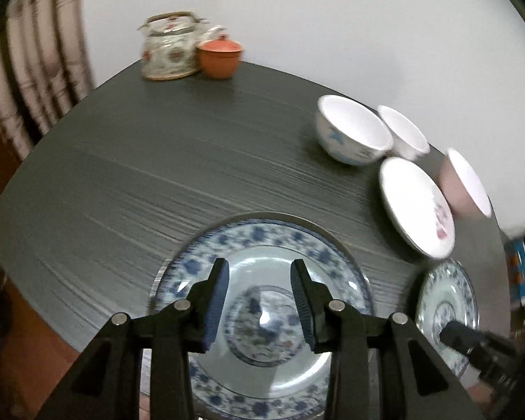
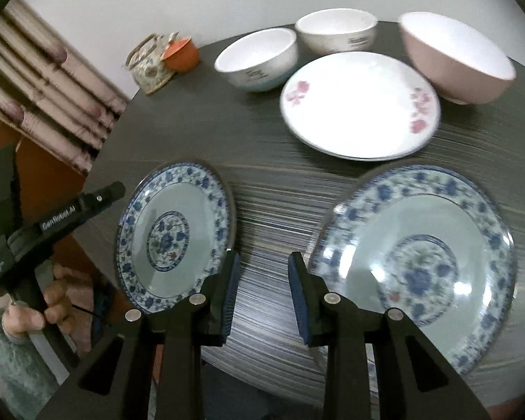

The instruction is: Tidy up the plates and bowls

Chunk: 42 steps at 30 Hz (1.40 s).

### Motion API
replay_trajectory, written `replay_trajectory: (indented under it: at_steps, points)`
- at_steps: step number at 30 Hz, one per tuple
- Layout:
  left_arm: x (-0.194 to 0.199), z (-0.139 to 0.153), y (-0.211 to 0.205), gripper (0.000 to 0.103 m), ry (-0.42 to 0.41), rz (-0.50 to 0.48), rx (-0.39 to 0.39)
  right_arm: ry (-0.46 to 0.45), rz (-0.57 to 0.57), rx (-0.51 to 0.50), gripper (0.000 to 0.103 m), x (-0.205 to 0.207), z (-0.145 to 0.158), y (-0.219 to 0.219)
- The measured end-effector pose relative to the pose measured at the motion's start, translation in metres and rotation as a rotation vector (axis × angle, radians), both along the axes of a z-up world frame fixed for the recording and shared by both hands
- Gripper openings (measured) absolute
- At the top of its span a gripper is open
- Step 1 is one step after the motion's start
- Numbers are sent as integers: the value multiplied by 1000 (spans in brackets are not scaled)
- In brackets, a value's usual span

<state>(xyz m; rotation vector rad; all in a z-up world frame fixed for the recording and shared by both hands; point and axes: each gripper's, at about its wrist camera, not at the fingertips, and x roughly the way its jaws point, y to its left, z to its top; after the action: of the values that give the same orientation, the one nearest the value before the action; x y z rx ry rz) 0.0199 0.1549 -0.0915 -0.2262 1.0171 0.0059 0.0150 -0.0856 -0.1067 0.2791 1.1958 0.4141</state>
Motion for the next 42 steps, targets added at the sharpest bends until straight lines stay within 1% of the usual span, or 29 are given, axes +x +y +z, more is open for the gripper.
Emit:
replay_trajectory:
  at_steps: [4,6,8,11,13,17,22,25,27,35,42]
  points:
    - [-3,4,-24,37,-32,-82,21,-3,-46,23,28,-8,2,-27]
    - [-5,3,-32,37,-38,-118,16,-13,-61,40,28,-11,4,-43]
    - [-8,3,-41,37,-42,-146,28,-25,-74,55,28,-15,5,-56]
    - [-12,1,-57,37,-36,-191,45,-48,-63,75,28,-21,7,-76]
    - [-16,1,-67,37,-22,-218,26,-78,-59,67,28,-25,9,-89]
    - [-21,2,-86,37,12,-259,-46,-111,-51,44,28,-34,9,-117]
    - [-22,1,-116,37,36,-306,-48,-87,-89,13,28,-35,-1,-155]
    - [-21,-5,-130,37,65,-323,-75,-71,-124,35,26,-33,-11,-176]
    - [-17,-11,-139,37,95,-322,-107,-65,-143,39,26,-31,-16,-184]
    - [-12,-26,-165,37,153,-332,-152,-36,-188,87,26,-31,-36,-204]
    - [-4,-43,-172,37,214,-307,-195,-2,-199,123,24,-29,-50,-209]
